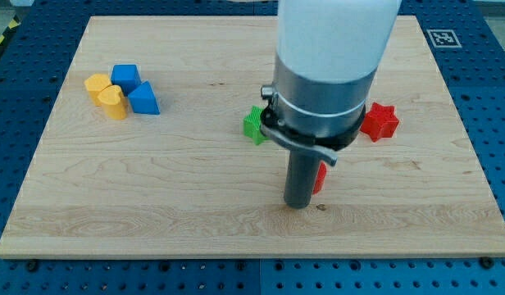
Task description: Move your arm to the left of the hexagon
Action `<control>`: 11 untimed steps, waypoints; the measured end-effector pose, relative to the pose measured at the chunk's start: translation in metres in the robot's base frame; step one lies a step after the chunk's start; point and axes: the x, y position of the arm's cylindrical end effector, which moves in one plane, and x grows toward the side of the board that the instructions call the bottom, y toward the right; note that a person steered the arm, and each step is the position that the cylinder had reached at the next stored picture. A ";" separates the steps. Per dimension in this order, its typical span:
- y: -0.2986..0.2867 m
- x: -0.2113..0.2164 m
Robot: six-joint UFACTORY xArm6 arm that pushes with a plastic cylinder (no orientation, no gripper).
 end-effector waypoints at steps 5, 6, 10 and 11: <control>0.003 -0.041; -0.085 -0.041; -0.358 -0.086; -0.357 -0.121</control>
